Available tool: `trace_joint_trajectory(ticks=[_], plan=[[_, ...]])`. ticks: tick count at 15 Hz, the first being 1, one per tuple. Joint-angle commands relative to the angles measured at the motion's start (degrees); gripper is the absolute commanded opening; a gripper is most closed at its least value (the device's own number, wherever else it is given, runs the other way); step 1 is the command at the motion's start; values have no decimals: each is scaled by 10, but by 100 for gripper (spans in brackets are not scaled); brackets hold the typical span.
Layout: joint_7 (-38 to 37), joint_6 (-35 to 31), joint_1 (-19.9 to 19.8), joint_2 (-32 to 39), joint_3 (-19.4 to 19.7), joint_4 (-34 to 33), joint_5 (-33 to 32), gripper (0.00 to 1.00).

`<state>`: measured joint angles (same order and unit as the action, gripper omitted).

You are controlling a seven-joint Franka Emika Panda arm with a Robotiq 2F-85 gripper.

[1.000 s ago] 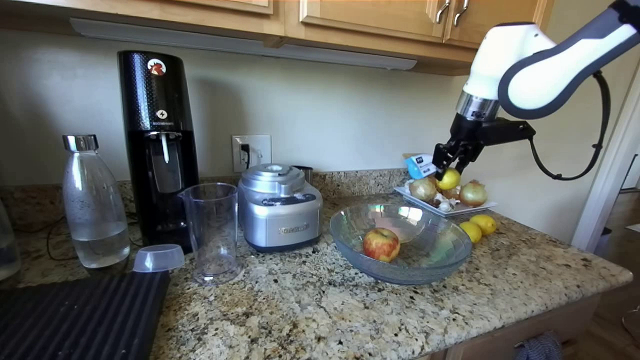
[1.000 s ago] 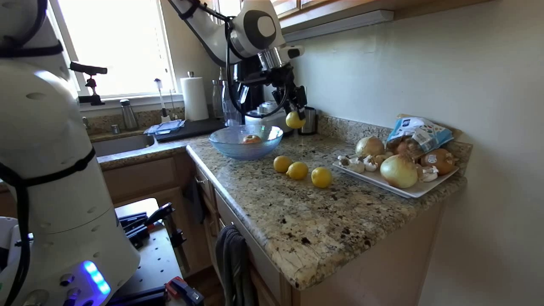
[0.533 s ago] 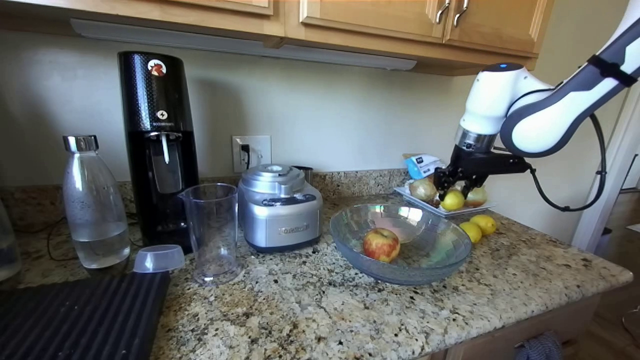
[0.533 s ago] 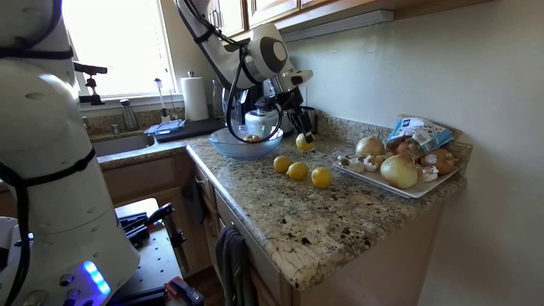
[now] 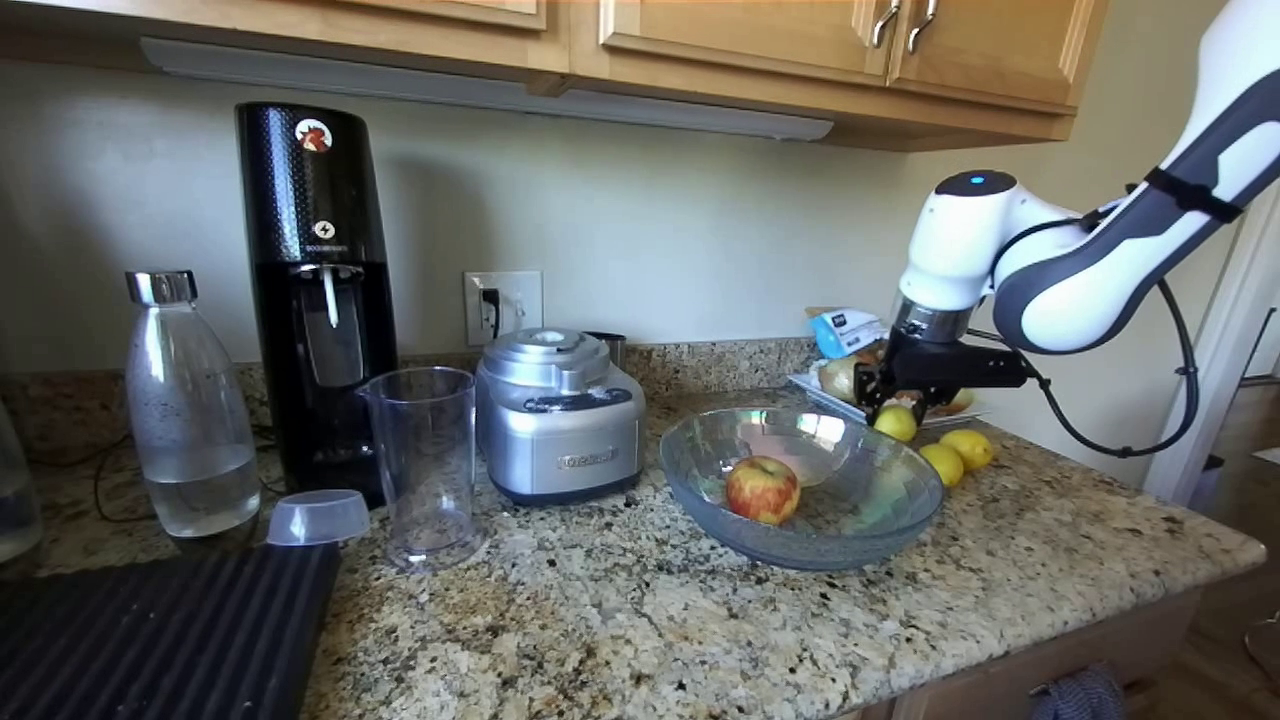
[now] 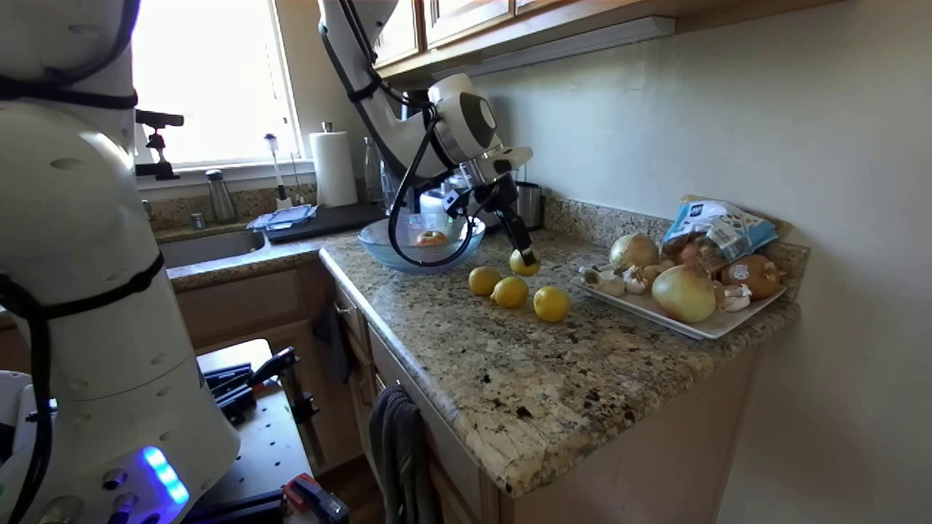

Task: Take the lemons and apple out of the glass bowl and place them on the countertop

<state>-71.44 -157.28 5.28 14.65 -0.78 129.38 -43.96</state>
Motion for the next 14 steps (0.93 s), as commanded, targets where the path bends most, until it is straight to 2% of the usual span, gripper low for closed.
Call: trace_joint_trajectory(ticks=[1,4,5,9,11,14], plan=[[-58,-13,12,14,16,-11,-42,39],[-64,-11,10,19,10,-12,-48,39],[-61,-11,10,15,7,-8,-45,89],[-41,-1,11,-17,-2,9,-41,100],[-36,-3,12,-41,-9,20,-37,100],[34,-16,-1,-82,-43,43,12,100]])
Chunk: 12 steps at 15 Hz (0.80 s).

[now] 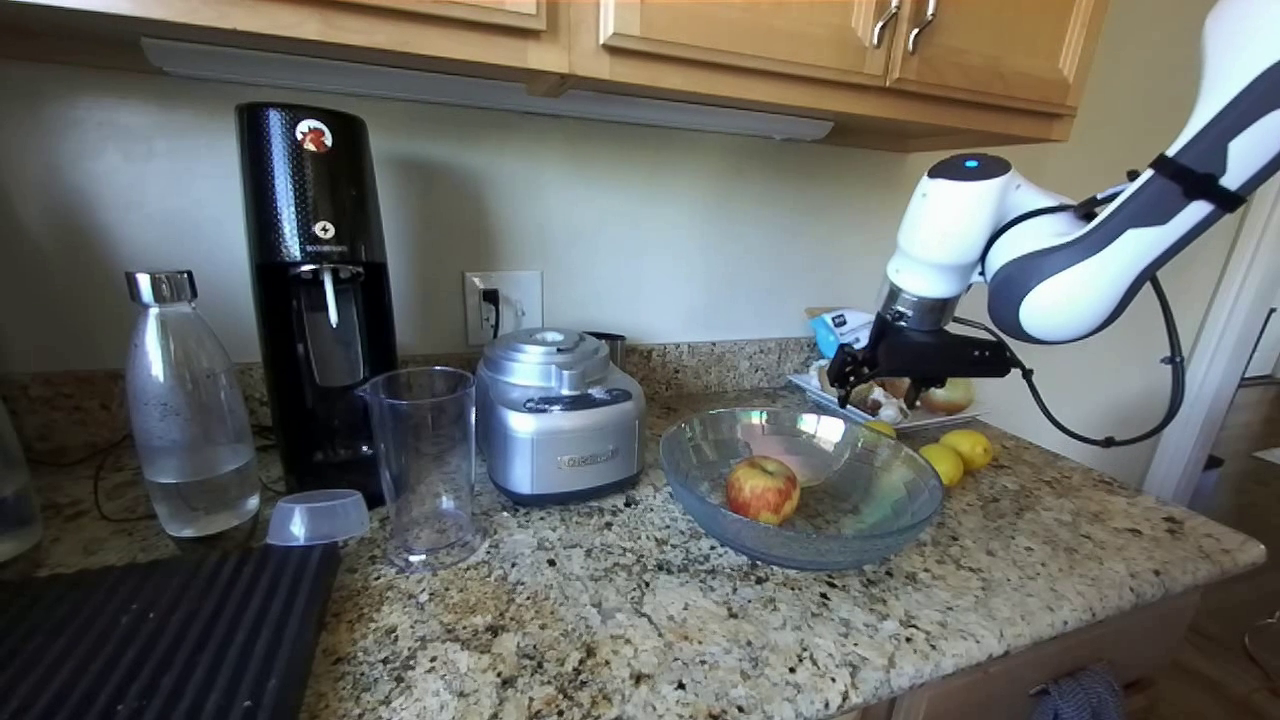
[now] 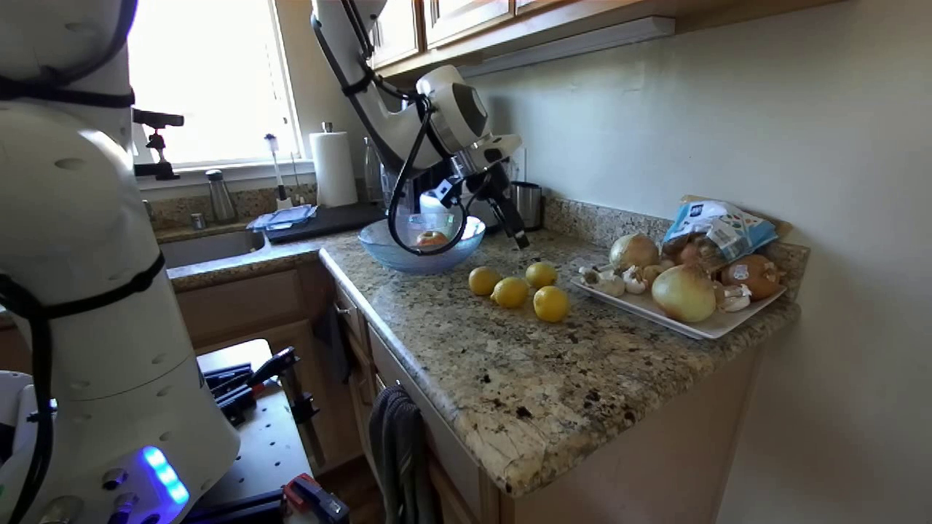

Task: Take the lemons and apple out of the glass bowl and place them on the countertop

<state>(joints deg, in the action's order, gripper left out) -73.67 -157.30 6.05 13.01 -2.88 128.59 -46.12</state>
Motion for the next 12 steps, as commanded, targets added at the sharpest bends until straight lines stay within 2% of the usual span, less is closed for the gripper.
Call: trace_joint_trajectory(ticks=[1,3,4,8,12], plan=[[87,-17,-11,-81,-34,59,52,100],[158,-13,-9,-114,-55,74,101,100],[203,-16,9,-130,-49,83,140,100],[386,1,34,-185,-79,102,295,100],[559,35,70,-201,-101,88,454,100]])
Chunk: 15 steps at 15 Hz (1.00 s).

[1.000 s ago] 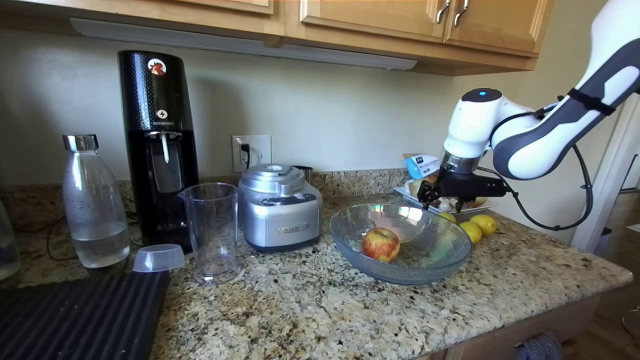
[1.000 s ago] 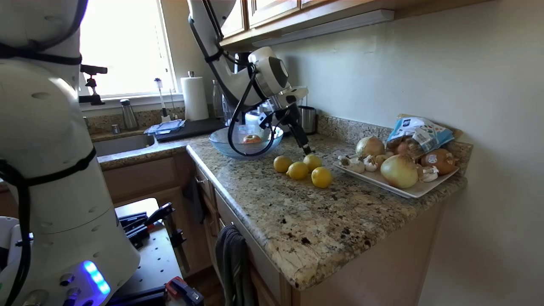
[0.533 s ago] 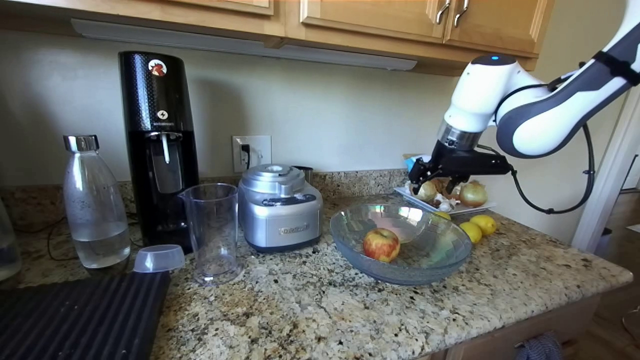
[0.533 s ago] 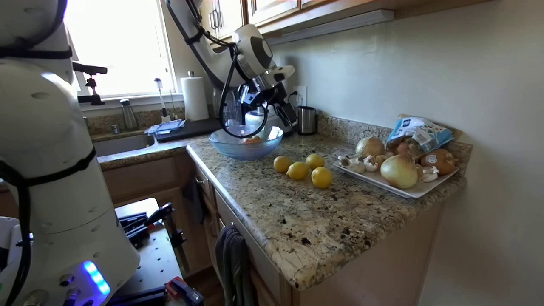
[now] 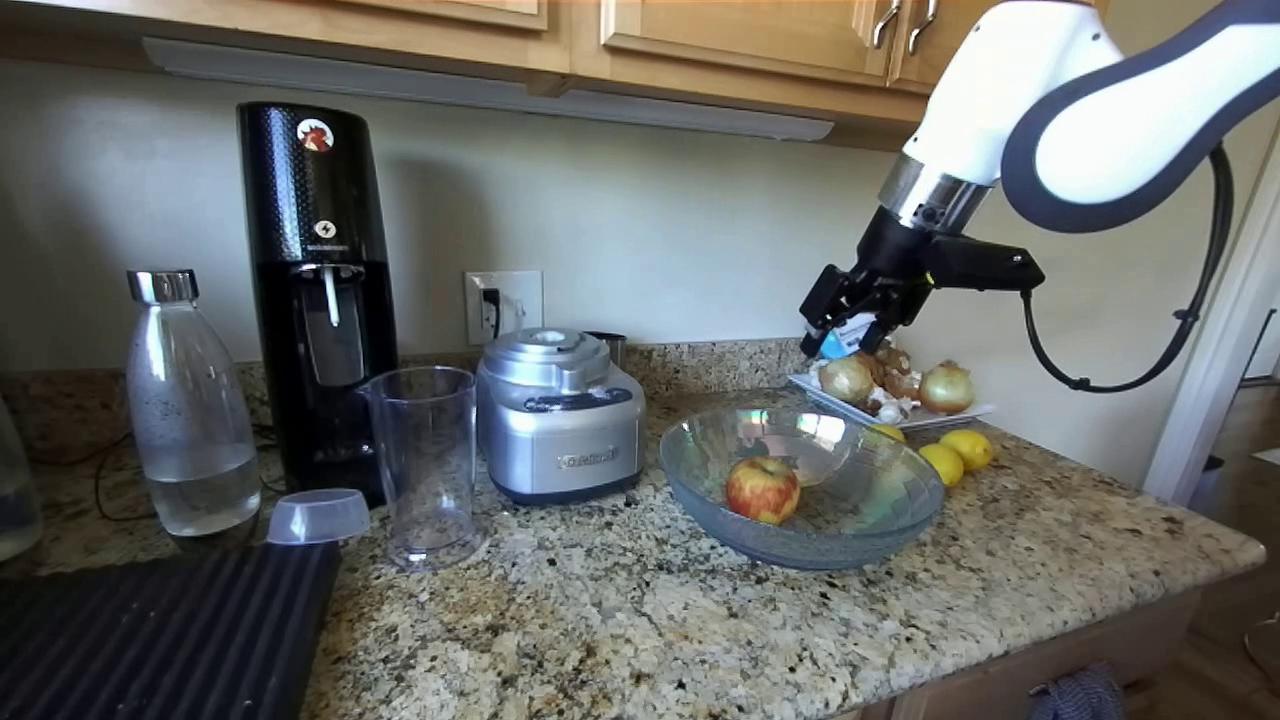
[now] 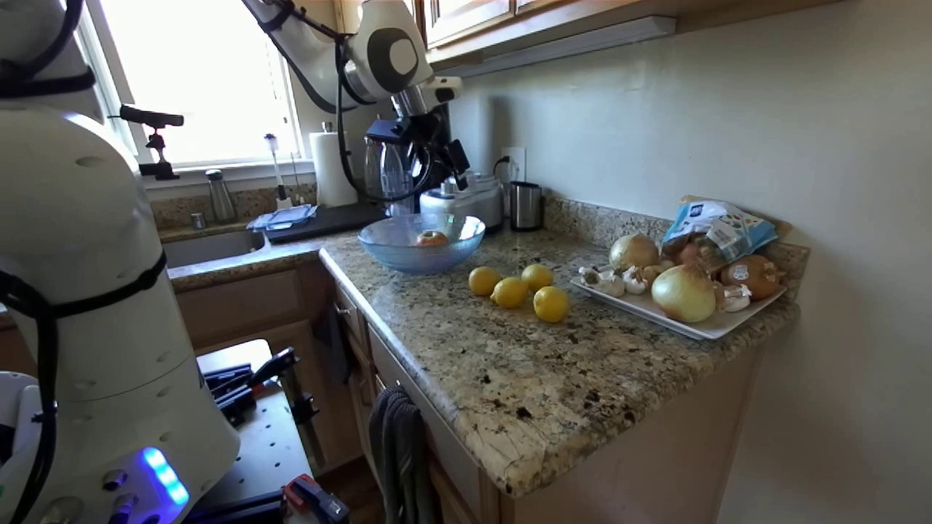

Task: Take the lemons and apple out of the glass bowl and place them on the countertop

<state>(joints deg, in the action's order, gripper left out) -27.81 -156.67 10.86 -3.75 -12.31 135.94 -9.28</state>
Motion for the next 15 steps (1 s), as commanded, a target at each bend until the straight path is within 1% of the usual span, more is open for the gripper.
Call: trace_joint_trajectory(ticks=[1,2,3,5,9,15], plan=[[131,37,29,-33,-9,10,113,100],[166,45,36,-27,-11,5,138,100],[188,52,40,-20,-14,0,150,100],[216,60,41,-8,-17,-4,156,100],[229,35,35,30,-22,-9,108,100],[259,25,40,123,-24,-53,83,100]])
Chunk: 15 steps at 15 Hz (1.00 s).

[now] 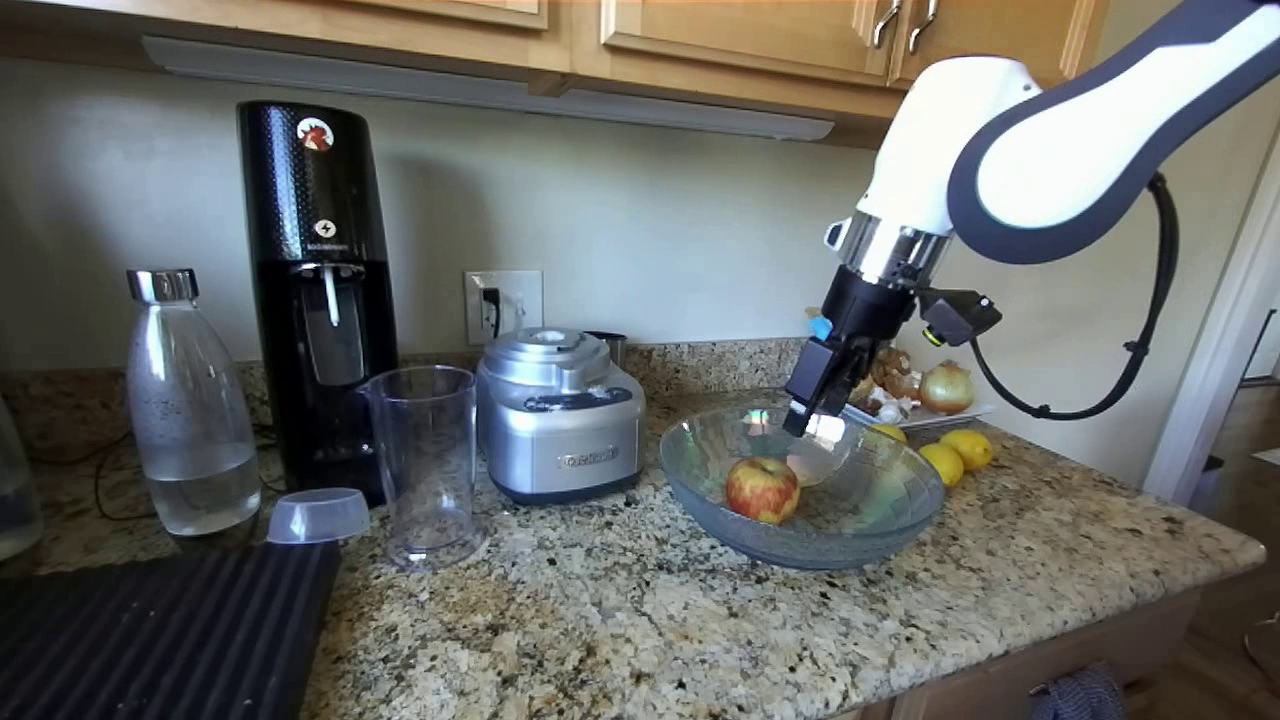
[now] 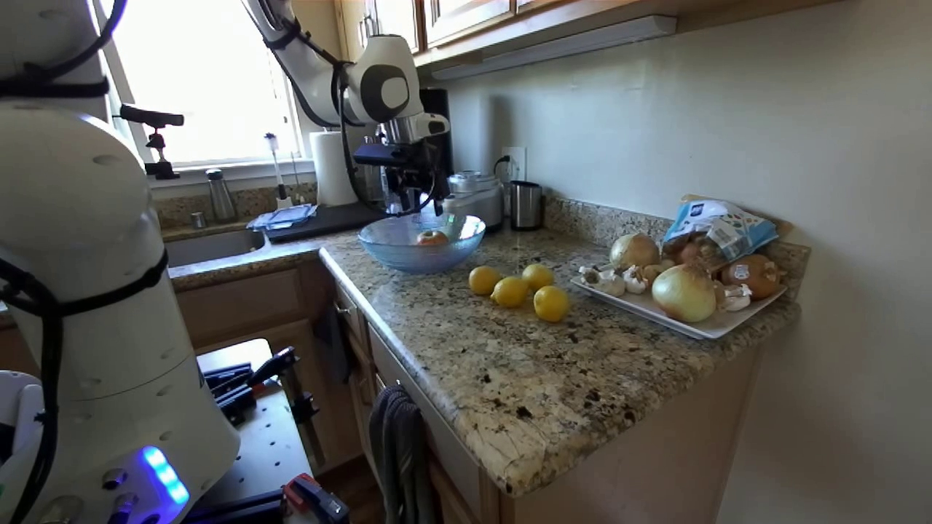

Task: Take the lemons and apple out of the glass bowl and place them on the countertop

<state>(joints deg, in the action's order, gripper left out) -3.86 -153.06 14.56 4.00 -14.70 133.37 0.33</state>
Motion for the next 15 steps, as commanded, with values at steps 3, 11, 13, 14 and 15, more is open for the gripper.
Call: trace_joint_trajectory(ticks=[3,11,13,14,15], plan=[[34,-3,6,87,-1,-56,-19,100],[88,4,10,160,-3,-116,-53,100],[100,3,9,170,-5,-124,-57,100],[105,3,9,176,-6,-127,-58,100],[108,4,9,179,-5,-129,-60,100]])
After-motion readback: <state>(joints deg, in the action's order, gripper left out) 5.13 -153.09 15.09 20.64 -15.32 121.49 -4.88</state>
